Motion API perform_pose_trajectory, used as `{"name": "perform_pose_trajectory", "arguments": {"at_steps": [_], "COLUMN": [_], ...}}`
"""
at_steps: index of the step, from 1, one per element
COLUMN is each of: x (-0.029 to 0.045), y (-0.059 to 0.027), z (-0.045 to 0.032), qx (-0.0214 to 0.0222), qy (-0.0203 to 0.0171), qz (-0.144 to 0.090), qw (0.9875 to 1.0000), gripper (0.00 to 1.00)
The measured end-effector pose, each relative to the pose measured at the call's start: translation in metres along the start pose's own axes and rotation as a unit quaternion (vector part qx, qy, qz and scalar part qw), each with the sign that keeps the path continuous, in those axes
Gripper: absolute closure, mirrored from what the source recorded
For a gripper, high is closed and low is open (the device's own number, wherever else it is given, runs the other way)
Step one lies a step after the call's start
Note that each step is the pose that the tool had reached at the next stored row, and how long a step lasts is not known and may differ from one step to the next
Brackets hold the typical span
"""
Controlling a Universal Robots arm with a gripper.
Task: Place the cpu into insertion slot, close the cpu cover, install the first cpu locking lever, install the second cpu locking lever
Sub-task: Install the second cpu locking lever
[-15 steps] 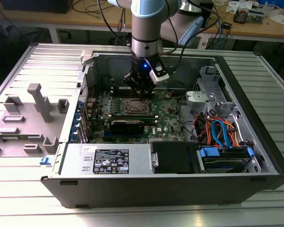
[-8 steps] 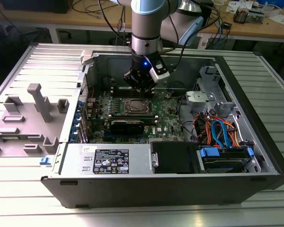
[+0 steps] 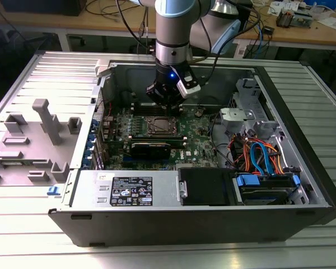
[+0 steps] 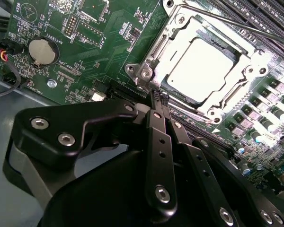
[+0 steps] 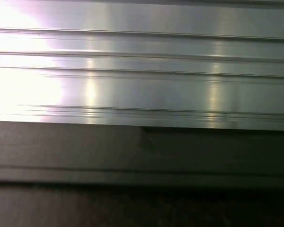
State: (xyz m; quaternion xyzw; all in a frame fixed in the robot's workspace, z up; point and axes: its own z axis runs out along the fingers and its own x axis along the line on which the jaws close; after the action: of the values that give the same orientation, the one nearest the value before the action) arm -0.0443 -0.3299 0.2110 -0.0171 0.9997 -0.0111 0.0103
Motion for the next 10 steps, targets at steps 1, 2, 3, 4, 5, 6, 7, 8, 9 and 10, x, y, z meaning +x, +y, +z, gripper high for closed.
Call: {"name": "perform_pose_trajectory", "arguments": {"at_steps": [1, 2, 3, 4, 5, 6, 7, 8, 9, 10], "x": [0.0, 0.0, 0.0, 0.0, 0.0, 0.0, 0.0, 0.0001, 0.0001, 0.0001], "y": [0.0, 0.0, 0.0, 0.0, 0.0, 0.0, -0.0012, -0.0023, -0.0034, -0.004], "z": [0.0, 0.0, 0.0, 0.0, 0.0, 0.0, 0.0, 0.0, 0.0001, 0.0001], "qx": [0.0, 0.0, 0.0, 0.0, 0.0, 0.0, 0.0, 0.0, 0.0, 0.0001], "qy": [0.0, 0.0, 0.0, 0.0, 0.0, 0.0, 0.0, 0.0, 0.0, 0.0001], "qz": [0.0, 0.0, 0.0, 0.0, 0.0, 0.0, 0.0, 0.0, 0.0, 0.0], "qw": [1.0, 1.0, 1.0, 1.0, 1.0, 1.0, 1.0, 1.0, 1.0, 1.0], "gripper": [0.89, 0.89, 0.89, 0.89, 0.89, 0.89, 0.89, 0.89, 0.89, 0.89]}}
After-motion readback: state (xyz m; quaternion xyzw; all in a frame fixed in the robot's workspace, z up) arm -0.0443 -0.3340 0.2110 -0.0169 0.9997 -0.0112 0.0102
